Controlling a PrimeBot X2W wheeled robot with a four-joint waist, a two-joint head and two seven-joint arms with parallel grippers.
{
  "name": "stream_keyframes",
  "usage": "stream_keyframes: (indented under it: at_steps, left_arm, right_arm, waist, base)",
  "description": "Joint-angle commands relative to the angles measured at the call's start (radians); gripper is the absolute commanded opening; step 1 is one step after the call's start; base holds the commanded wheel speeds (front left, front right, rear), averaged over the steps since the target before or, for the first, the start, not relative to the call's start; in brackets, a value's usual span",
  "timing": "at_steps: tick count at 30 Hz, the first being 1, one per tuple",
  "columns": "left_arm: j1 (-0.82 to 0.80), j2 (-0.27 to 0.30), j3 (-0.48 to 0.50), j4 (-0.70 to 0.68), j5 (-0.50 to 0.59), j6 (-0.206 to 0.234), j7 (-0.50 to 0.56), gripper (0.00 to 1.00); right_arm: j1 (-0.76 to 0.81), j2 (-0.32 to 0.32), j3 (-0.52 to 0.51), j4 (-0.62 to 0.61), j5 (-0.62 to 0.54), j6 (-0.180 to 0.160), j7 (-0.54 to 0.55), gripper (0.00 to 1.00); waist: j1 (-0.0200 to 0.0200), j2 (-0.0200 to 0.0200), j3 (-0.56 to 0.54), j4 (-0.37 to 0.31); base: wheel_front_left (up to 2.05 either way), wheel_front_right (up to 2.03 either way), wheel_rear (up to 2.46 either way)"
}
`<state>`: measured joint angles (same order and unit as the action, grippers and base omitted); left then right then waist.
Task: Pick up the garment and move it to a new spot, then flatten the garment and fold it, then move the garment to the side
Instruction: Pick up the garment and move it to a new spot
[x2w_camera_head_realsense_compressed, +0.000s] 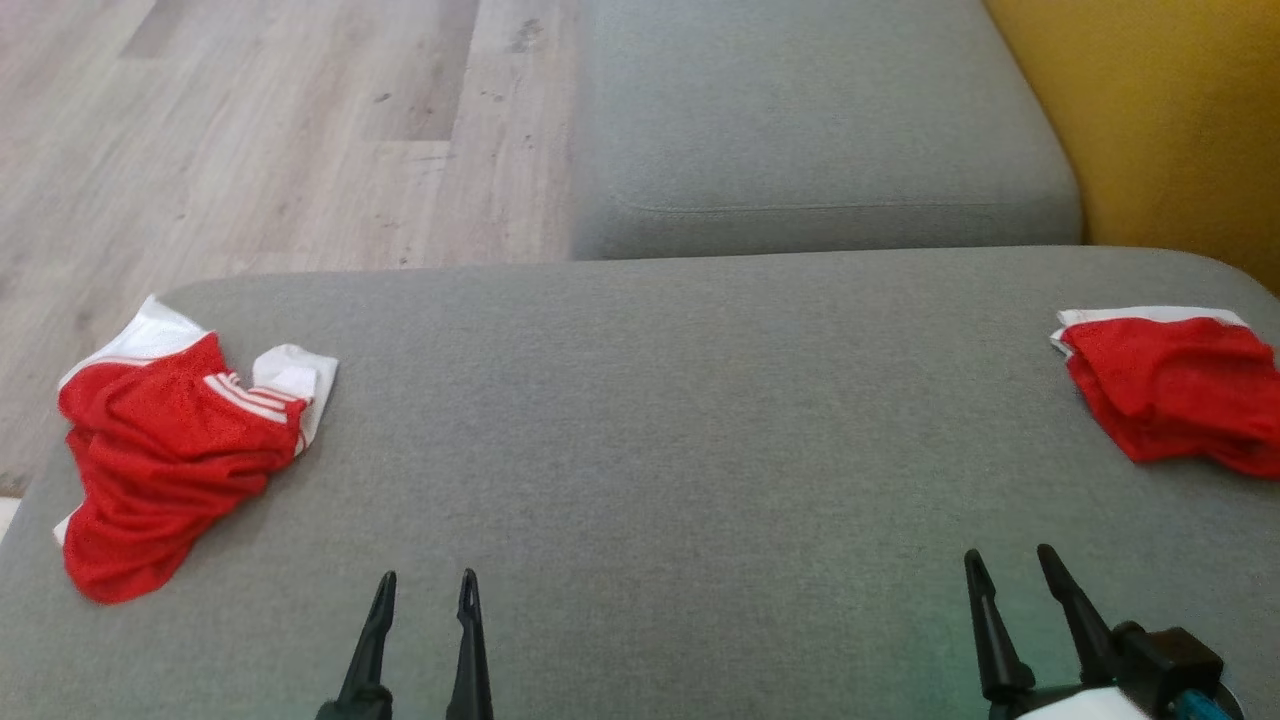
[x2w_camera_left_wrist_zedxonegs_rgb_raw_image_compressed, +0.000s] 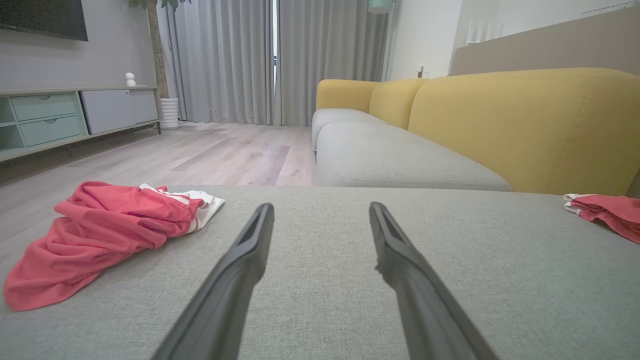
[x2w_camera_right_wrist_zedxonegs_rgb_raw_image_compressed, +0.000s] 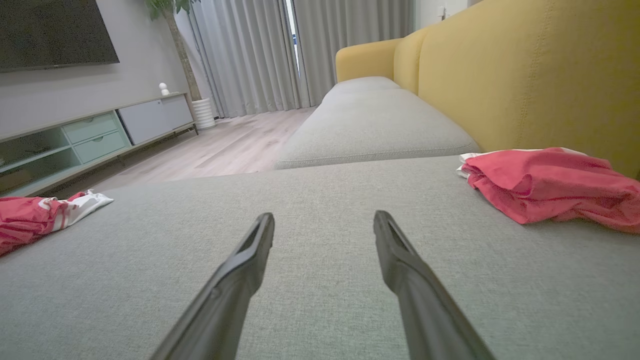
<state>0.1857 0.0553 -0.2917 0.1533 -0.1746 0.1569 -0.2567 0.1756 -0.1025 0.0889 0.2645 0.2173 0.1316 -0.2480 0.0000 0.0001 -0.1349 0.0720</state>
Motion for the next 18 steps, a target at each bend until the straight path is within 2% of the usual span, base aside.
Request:
stream_keyframes:
  at_steps: [1,5,10,11,18]
  left_arm:
    - [-0.047,-0.005,0.030,-0.028,0.012,-0.004,-0.005,1.00]
    - [-0.057,-0.005,0.033,-0.029,0.019,-0.004,-0.005,1.00]
    - [-0.060,-0.005,0.057,-0.036,0.029,-0.001,-0.005,1.00]
    - [-0.060,-0.005,0.057,-0.036,0.029,-0.001,-0.005,1.00]
    - [-0.058,-0.004,0.111,-0.047,0.045,-0.002,-0.005,1.00]
  right_arm:
    - [-0.037,-0.012,0.025,-0.031,-0.006,-0.001,-0.014,1.00]
    - [-0.040,-0.010,0.041,-0.027,-0.009,-0.001,-0.014,1.00]
    - [-0.044,0.004,0.060,-0.024,-0.001,-0.001,-0.014,1.00]
    - [-0.044,0.004,0.060,-0.024,-0.001,-0.001,-0.014,1.00]
    - [-0.066,0.020,0.062,-0.022,0.015,-0.001,-0.014,1.00]
  waist:
    - [0.0000,-0.0001,0.005,0.018]
    - [0.0000,-0.0001,0.017,0.077]
    - [0.0000,-0.0001,0.034,0.189]
    - [0.0000,-0.0001,0.034,0.189]
    - [0.0000,-0.0001,0.059,0.339]
  base:
    - [0.00,0.00,0.00]
    - [0.00,0.00,0.00]
    - [0.00,0.00,0.00]
    - [0.00,0.00,0.00]
    - [0.00,0.00,0.00]
